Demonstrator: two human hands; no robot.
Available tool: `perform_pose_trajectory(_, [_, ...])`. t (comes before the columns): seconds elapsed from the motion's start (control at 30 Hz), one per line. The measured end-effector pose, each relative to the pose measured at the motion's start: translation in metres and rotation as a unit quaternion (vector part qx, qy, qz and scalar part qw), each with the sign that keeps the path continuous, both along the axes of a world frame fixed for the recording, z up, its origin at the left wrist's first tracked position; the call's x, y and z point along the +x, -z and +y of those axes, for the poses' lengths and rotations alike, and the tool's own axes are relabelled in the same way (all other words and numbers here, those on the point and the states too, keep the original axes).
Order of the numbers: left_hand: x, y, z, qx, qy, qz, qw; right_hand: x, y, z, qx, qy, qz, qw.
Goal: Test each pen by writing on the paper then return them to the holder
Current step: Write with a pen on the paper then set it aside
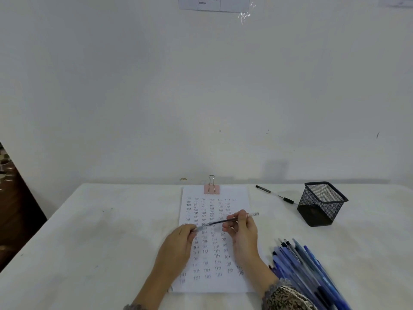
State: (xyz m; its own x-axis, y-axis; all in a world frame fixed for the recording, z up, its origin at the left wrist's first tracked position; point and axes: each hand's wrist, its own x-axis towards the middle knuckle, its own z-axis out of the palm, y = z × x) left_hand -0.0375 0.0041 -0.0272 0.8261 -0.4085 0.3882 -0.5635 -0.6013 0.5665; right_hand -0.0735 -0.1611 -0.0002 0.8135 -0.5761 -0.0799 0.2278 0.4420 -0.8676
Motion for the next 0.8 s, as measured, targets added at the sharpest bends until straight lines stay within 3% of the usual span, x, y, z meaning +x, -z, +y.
perform_pose_trajectory(0.23, [0.002,0.004,0.0,-0.004,0.001,-0.003,1.0,-0.003,-0.001,0.001,-0.014,0.001,-0.01,1.0])
perform_pose_trajectory(0.8, [0.011,0.016,0.001,-0.006,0.022,-0.022,0.999,-0.006,0.004,-0.001,-0.12,-0.178,-0.022,0.976])
